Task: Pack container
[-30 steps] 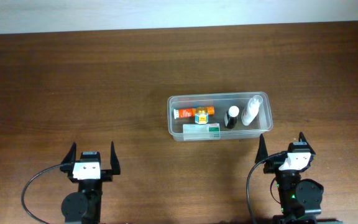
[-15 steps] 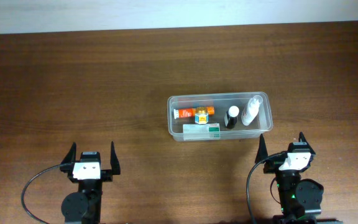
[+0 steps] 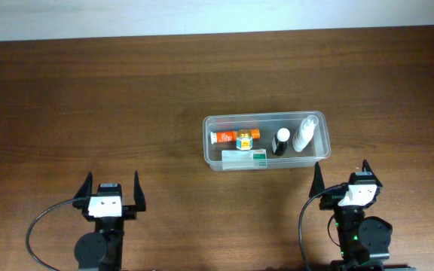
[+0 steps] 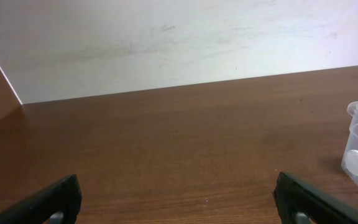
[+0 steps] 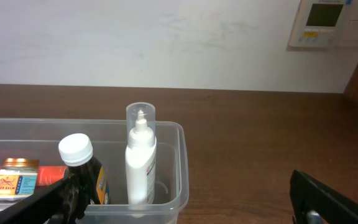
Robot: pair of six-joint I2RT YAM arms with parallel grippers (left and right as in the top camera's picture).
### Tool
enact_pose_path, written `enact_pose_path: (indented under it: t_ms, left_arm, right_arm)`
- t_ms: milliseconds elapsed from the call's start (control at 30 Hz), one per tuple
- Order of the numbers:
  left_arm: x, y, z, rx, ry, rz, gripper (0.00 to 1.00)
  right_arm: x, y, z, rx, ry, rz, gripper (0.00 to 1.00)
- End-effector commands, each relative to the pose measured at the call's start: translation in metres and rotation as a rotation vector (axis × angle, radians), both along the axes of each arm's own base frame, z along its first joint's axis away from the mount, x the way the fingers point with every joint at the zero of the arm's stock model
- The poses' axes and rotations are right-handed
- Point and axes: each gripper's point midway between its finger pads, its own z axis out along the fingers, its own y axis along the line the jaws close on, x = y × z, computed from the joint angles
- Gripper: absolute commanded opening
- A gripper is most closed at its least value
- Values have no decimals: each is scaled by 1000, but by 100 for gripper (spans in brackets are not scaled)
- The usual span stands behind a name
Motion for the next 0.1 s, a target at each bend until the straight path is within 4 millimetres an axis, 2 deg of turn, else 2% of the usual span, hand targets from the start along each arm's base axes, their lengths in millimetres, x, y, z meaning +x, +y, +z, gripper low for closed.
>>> enact_pose_path:
  t_ms: [0, 67]
  left_arm:
    - [0, -1, 0, 15, -1, -10, 99]
    - [0, -1, 0, 15, -1, -10, 99]
  right_arm:
    - [0, 2, -3, -3, 4, 9, 98]
    - [0, 2, -3, -3, 4, 9, 98]
